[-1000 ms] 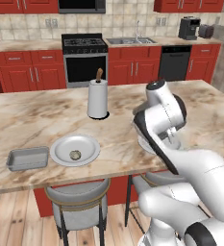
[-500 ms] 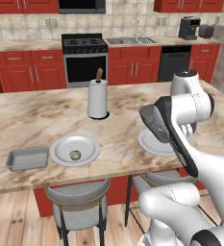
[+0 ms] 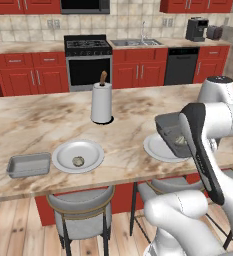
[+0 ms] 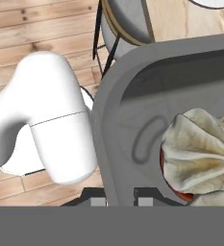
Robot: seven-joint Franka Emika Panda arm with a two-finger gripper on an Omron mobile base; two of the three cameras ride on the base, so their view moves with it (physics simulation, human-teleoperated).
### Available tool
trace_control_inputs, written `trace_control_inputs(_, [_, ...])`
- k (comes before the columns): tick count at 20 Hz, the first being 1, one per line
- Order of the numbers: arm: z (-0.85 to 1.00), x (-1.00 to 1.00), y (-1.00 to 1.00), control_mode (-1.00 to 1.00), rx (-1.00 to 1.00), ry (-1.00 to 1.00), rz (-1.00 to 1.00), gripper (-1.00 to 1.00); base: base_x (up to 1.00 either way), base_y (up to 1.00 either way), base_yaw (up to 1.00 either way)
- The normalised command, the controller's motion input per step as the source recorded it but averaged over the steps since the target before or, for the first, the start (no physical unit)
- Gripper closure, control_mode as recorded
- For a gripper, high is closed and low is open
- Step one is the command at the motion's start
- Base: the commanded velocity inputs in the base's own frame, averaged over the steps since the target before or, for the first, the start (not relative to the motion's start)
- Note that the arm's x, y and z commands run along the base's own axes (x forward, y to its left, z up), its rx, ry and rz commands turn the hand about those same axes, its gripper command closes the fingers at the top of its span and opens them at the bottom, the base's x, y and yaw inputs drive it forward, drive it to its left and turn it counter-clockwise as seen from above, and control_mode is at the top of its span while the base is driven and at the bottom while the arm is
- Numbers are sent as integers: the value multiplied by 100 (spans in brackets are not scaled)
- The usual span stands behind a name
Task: Place two dumplings into each of the tupperware containers and then place the containers in the fridge.
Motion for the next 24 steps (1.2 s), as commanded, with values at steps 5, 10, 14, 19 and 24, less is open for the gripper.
trace_control_inputs(5, [-3,-22,0,-100,3,-3,-2,100,0,0,0])
trace_control_inputs(10, [-6,-29,-6,-100,1,-1,0,100,0,0,0])
trace_control_inputs(14, [0,-7,0,-100,0,0,0,100,0,0,0])
trace_control_inputs(19, [0,-2,0,-100,0,0,0,100,0,0,0])
trace_control_inputs(24, [0,0,0,100,0,0,0,100,-6,0,0])
